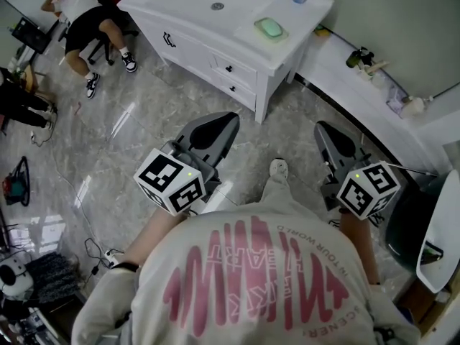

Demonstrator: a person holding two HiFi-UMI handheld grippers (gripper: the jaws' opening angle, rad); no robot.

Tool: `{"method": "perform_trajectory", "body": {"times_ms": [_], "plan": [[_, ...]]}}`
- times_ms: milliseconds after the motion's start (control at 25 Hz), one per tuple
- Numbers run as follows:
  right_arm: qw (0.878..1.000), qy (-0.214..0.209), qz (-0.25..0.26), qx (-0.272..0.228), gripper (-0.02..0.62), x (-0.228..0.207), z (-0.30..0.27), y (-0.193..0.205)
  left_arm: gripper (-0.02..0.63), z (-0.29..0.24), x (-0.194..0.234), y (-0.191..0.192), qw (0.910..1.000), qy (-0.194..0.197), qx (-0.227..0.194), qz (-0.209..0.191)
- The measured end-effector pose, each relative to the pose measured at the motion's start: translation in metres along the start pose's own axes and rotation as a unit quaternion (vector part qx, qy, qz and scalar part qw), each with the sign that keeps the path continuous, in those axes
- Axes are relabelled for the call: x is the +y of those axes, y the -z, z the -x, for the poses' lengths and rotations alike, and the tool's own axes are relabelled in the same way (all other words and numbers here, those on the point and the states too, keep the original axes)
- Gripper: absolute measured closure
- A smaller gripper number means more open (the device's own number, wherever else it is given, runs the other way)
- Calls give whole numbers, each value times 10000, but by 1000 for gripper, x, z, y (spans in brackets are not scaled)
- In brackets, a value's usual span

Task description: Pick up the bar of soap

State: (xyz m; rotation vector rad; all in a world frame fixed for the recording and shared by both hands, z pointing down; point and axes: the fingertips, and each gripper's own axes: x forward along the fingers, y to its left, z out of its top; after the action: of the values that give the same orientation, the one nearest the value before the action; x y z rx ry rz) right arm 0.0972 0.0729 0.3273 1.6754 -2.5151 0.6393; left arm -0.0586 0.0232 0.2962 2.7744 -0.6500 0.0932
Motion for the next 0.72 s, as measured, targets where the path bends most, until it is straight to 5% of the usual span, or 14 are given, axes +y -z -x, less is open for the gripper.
{"method": "perform_trajectory", "body": {"times_ms": [480,720], "plan": [[9984,-438,80,341,583,-103,-69,-52,598,-97,52,-27,9977,-635,-115,209],[9905,-1156,458,584,581,-133,-102,-63,598,-142,72,-38,9954,-898,-222,252]]}}
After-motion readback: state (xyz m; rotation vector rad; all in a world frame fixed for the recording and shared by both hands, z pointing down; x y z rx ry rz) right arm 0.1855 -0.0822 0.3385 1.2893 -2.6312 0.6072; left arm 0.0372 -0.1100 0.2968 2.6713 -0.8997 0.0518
